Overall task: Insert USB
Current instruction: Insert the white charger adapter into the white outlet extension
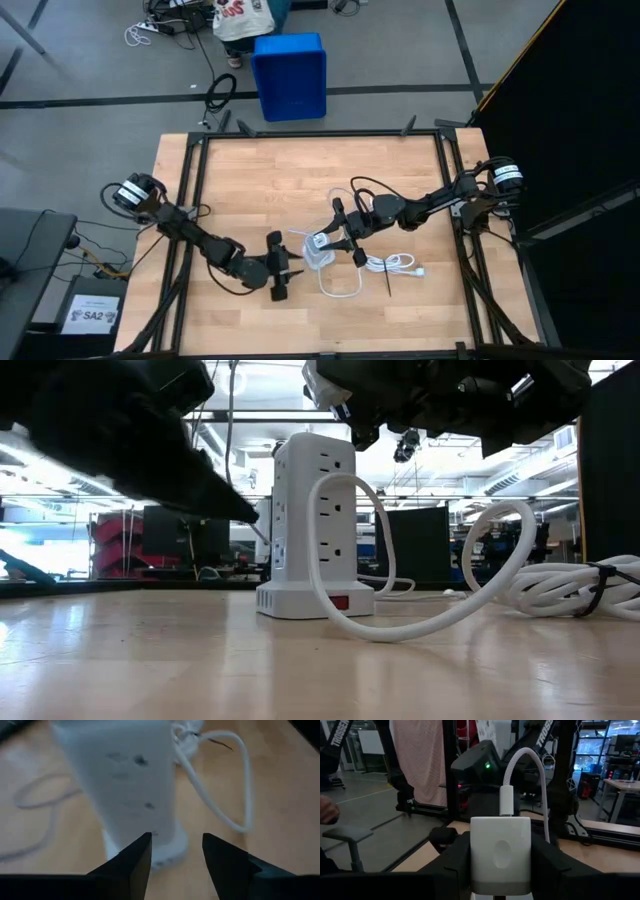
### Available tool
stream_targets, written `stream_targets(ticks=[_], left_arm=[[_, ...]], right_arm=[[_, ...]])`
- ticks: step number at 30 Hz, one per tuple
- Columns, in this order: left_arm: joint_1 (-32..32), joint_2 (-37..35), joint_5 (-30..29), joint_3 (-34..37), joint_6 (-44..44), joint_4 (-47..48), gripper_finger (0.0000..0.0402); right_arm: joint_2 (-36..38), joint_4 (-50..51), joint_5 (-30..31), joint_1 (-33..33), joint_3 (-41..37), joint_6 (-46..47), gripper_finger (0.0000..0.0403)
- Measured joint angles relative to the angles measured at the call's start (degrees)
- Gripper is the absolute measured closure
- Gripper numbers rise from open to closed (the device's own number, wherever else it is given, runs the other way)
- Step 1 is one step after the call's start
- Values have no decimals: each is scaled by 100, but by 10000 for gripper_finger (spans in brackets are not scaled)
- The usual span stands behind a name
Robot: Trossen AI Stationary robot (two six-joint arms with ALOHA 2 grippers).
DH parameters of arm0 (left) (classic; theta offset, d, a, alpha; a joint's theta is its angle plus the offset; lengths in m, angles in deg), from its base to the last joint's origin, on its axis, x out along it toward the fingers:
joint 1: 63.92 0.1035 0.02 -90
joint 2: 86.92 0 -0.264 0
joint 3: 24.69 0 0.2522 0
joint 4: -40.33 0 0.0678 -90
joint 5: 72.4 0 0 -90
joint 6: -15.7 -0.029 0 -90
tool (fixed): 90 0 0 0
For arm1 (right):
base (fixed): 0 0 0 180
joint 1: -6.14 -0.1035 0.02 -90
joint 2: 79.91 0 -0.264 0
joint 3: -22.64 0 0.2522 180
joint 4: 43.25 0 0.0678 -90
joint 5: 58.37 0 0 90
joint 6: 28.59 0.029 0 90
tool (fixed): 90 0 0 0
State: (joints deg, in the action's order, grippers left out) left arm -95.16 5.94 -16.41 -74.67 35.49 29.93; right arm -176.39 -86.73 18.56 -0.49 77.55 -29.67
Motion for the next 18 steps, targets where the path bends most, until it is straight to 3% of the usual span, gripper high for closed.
stream_targets(ticks=[13,18], left_arm=[[-77,29,26,-164,-480,-454,239],[-77,29,-14,-578,-799,346,239]], right_arm=[[0,-3,95,0,0,-4,290],[59,-27,103,-19,0,-7,290]])
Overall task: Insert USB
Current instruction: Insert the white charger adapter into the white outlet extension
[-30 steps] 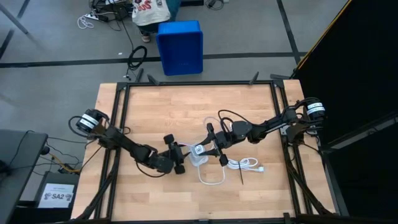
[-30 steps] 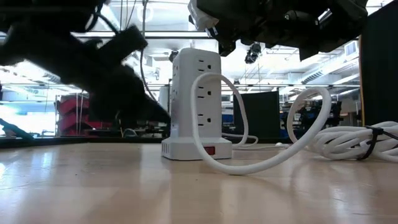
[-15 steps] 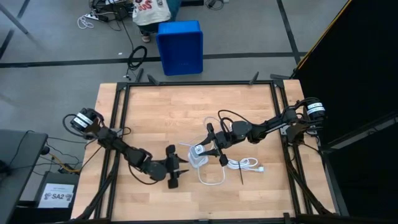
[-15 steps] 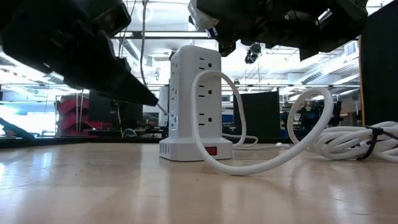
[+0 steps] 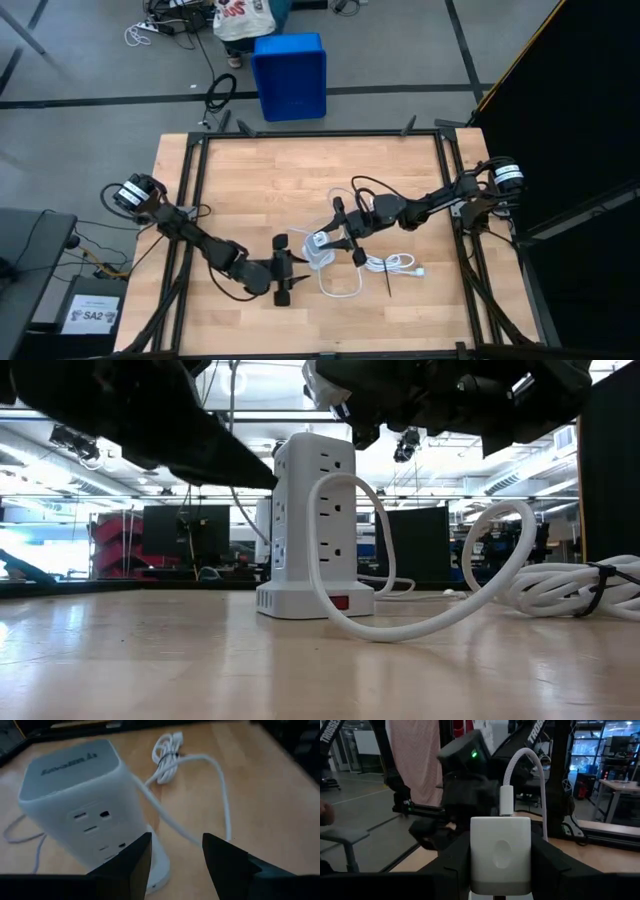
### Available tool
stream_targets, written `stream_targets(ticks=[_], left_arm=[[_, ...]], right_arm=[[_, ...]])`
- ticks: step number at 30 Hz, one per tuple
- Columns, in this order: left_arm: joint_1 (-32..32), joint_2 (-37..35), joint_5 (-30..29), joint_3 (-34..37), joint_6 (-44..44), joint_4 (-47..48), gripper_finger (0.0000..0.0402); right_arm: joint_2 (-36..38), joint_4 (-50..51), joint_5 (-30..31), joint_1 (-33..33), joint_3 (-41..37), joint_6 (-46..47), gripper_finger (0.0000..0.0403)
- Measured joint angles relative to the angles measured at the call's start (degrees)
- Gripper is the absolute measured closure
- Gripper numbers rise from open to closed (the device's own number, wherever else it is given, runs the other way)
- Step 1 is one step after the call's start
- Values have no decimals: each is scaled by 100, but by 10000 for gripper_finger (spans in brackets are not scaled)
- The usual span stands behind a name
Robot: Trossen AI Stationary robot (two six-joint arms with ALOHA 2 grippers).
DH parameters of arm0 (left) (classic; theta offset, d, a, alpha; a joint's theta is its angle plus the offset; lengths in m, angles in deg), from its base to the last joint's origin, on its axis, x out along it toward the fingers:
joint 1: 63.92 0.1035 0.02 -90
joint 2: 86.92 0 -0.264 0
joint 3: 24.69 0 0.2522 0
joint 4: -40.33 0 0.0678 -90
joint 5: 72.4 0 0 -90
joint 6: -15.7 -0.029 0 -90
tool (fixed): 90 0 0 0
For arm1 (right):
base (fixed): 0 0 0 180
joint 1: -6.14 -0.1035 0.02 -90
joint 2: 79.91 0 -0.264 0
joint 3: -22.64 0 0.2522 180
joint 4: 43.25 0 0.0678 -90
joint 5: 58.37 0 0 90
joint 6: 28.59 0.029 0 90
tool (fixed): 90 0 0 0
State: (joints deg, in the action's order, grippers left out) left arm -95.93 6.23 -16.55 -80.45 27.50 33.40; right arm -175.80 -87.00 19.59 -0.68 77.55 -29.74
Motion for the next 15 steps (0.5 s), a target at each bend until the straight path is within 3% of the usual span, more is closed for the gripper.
stream_targets(ticks=[5,11,15], left_arm=[[-28,74,-4,-568,-648,1061,239],[-158,557,-302,-1218,-2929,1186,239],[-157,924,-583,-1572,-3961,1348,239]], right_arm=[[296,64,3,-147,0,-231,290],[628,361,214,-237,0,-455,290],[730,539,309,-343,0,-554,290]])
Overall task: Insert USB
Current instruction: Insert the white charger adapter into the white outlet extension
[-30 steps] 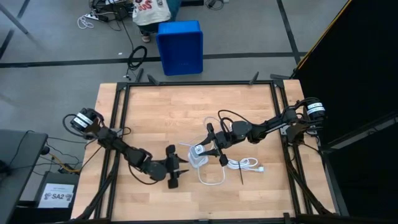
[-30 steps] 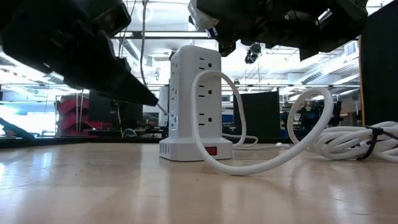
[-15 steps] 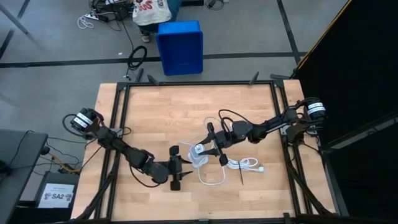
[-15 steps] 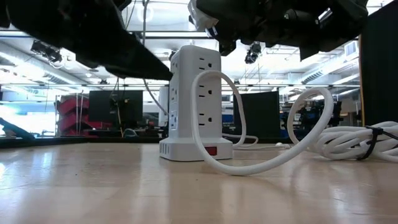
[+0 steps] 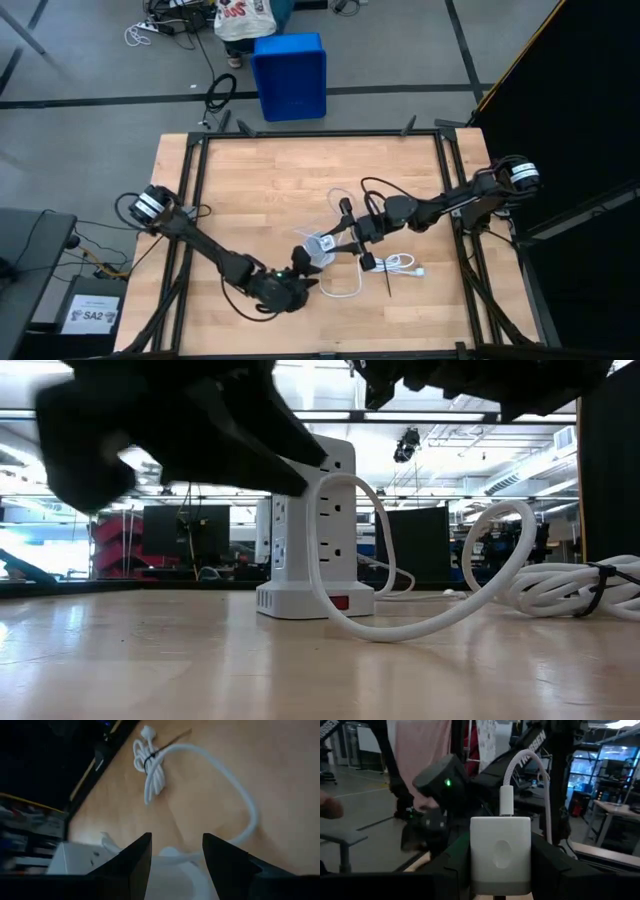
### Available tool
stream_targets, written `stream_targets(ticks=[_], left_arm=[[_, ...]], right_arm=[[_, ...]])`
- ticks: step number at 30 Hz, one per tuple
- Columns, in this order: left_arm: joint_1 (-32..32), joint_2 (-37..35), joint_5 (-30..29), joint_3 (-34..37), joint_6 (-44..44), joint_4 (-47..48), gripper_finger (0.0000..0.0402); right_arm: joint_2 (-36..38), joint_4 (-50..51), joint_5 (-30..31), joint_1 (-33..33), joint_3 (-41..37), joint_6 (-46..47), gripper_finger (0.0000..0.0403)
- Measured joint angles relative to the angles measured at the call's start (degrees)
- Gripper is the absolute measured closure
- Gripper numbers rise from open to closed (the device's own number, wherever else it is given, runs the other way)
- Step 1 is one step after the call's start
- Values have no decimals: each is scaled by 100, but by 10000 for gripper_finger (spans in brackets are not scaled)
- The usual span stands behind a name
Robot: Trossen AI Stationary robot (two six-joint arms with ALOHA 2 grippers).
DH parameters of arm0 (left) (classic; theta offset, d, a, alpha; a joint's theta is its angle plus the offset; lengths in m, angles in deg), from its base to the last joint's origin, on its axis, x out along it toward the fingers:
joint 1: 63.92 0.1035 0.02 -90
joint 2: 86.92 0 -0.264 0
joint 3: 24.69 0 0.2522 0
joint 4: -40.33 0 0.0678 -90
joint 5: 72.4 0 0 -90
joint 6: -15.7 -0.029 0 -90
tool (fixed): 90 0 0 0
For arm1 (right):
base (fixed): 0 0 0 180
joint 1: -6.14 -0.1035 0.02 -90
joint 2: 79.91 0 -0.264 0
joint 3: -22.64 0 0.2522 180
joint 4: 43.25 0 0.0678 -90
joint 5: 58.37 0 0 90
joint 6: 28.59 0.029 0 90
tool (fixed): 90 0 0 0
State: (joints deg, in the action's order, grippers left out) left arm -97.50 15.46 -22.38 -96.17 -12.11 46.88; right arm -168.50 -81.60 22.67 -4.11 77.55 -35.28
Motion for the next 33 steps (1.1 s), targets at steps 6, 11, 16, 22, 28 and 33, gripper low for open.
stream_targets(ticks=[6,11,16,22,28,33], left_arm=[[48,256,-256,-313,-505,719,239],[57,267,-337,-385,-530,1040,239],[50,267,-366,-412,-837,931,239],[183,269,-359,-412,-1097,943,239],[240,281,-357,-412,-1115,1233,239],[209,285,-355,-412,-1121,1238,239]], right_arm=[[13,54,66,-95,0,-100,290],[13,74,66,-95,0,-99,290],[13,80,66,-88,0,-99,290],[13,80,136,-88,0,-99,290],[13,82,145,-88,0,-99,290],[13,82,145,-88,0,-99,290]])
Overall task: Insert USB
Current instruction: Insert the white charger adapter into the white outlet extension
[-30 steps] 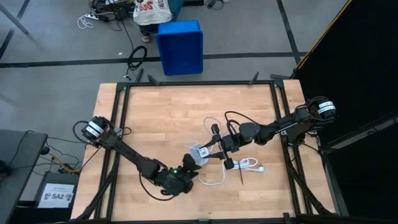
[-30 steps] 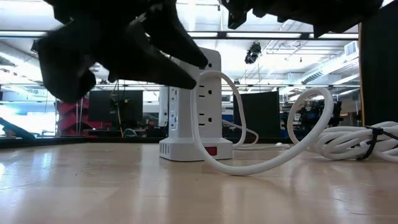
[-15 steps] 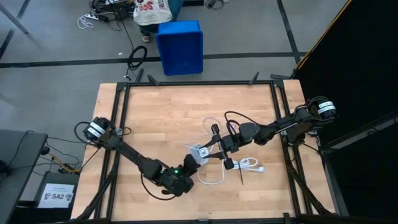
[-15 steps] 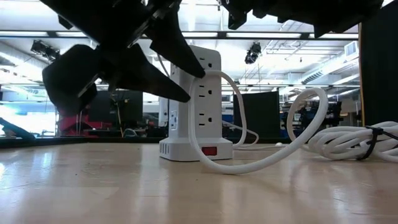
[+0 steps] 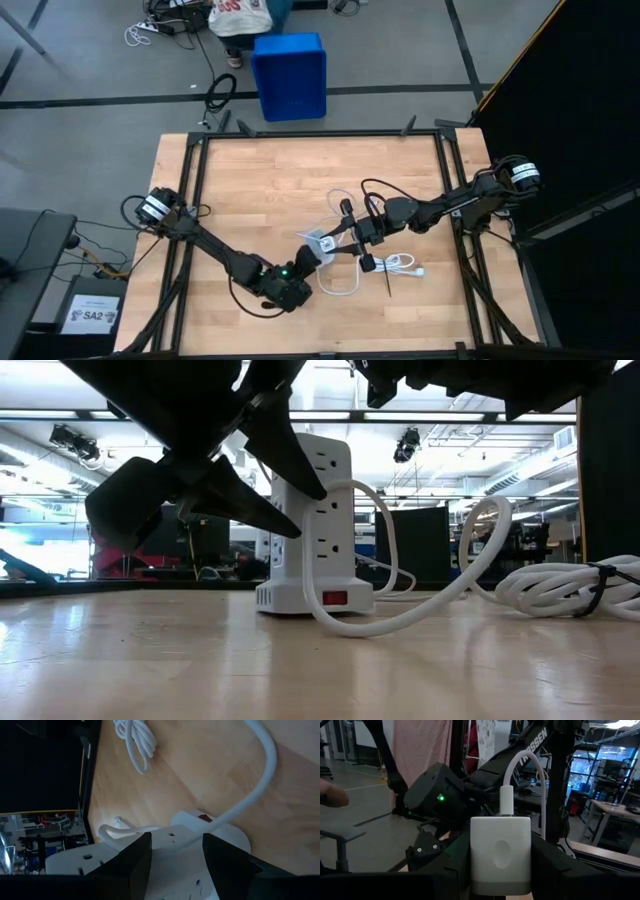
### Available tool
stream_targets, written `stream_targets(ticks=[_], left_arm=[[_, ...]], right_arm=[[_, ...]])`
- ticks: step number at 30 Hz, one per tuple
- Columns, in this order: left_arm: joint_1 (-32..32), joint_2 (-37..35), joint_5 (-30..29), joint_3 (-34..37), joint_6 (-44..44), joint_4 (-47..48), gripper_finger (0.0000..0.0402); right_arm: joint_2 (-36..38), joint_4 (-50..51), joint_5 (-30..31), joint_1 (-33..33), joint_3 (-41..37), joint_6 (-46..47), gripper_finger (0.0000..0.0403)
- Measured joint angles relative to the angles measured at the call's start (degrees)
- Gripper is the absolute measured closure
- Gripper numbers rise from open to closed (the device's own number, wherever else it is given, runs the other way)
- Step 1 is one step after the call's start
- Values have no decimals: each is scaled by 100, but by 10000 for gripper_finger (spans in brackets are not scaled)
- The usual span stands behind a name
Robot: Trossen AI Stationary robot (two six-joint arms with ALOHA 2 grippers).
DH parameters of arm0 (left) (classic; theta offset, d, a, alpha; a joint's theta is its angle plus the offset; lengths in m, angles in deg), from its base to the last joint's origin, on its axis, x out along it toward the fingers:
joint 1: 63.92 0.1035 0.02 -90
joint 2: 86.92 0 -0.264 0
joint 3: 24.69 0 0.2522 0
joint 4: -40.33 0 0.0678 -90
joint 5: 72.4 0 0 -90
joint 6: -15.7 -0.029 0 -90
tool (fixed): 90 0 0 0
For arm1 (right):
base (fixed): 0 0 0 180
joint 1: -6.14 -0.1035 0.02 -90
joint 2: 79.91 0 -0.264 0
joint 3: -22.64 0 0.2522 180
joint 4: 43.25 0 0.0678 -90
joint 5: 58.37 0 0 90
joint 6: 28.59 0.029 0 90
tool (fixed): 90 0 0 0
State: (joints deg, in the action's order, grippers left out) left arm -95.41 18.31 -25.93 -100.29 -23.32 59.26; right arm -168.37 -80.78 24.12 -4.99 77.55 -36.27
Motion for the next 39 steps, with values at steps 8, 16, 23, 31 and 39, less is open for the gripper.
stream_targets(ticks=[8,16,23,31,39], left_arm=[[-12,4,-52,2,-143,-291,239],[-422,-33,-580,-168,970,-150,239],[-465,-32,-370,-162,3398,1453,239],[-312,329,-183,-160,3809,846,244],[-13,624,-158,-157,3663,143,245]], right_arm=[[0,2,0,0,0,2,290],[2,371,279,0,0,4,290],[7,1601,1420,118,1,38,290],[7,2489,2002,387,0,590,290],[7,3454,1592,424,0,1219,290]])
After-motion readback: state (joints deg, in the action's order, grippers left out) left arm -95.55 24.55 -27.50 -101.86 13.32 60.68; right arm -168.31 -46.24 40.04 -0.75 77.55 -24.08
